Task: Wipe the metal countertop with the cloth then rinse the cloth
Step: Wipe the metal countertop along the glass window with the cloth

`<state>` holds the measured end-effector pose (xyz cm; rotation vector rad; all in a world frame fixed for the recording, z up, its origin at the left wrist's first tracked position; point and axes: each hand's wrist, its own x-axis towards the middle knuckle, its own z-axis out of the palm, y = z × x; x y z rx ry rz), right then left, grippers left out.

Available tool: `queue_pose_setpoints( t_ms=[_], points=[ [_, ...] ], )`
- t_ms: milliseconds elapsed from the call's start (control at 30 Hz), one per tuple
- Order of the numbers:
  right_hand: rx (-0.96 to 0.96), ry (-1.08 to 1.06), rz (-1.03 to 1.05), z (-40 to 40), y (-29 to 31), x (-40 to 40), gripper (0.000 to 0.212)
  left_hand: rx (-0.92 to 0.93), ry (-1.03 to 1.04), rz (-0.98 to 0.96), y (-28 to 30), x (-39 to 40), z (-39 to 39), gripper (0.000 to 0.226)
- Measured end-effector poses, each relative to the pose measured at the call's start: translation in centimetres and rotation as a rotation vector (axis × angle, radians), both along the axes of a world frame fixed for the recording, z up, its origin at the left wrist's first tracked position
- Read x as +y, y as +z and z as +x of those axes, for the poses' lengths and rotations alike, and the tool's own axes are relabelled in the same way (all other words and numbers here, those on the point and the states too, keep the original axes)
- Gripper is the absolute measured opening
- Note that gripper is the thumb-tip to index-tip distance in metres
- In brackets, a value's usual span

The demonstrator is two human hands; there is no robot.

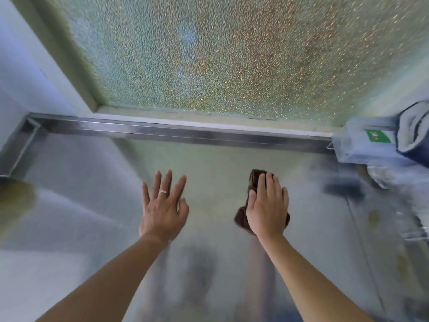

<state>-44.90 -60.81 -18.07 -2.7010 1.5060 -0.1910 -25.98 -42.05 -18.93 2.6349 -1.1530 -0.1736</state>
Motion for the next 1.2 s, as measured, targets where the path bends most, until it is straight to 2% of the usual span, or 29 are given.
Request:
queue_pose_setpoints(
  t_ms=[233,400,533,633,733,867,1000,1100,1200],
  points=[
    [-0.039,0.189,-0.014,10.5,-0.4,-0.7,0.054,-0.023,-0.005,0.014,-0.3,-0.4,0.3,0.062],
    [-0.096,0.356,0.026,11.2,-0.6,4.2,0.053,-0.012,-0.002,-0.015,-0.1,-0.3,0.7,0.057],
    [-0.127,0.437,0.059,5.6,-0.6,6.9,0.05,0.0,0.038,-0.039,0.5,0.2,-0.4,0.058],
    [-0.148,0.387,0.026,-0.3,-0.7,6.4,0.046,-0.01,0.058,-0.047,0.9,0.1,-1.9,0.057],
    [-0.183,0.283,-0.026,-6.8,-0.9,4.6,0.04,-0.003,0.037,-0.068,0.9,-0.6,-4.4,0.052],
    [-0.191,0.05,-0.101,-15.6,-0.8,1.4,0.037,0.008,-0.093,-0.074,1.1,-3.1,-9.5,0.051],
    [-0.096,-0.109,-0.018,-23.0,1.3,0.0,0.038,0.039,-0.255,-0.095,2.0,-5.0,-15.8,0.053],
    [-0.162,-0.194,0.043,-25.3,3.0,-0.7,0.032,0.05,-0.335,-0.077,2.4,-5.8,-18.7,0.054],
    [-0.287,-0.116,-0.088,-23.9,3.8,2.4,0.026,0.083,-0.362,-0.042,2.4,-6.5,-21.2,0.058]
  ],
)
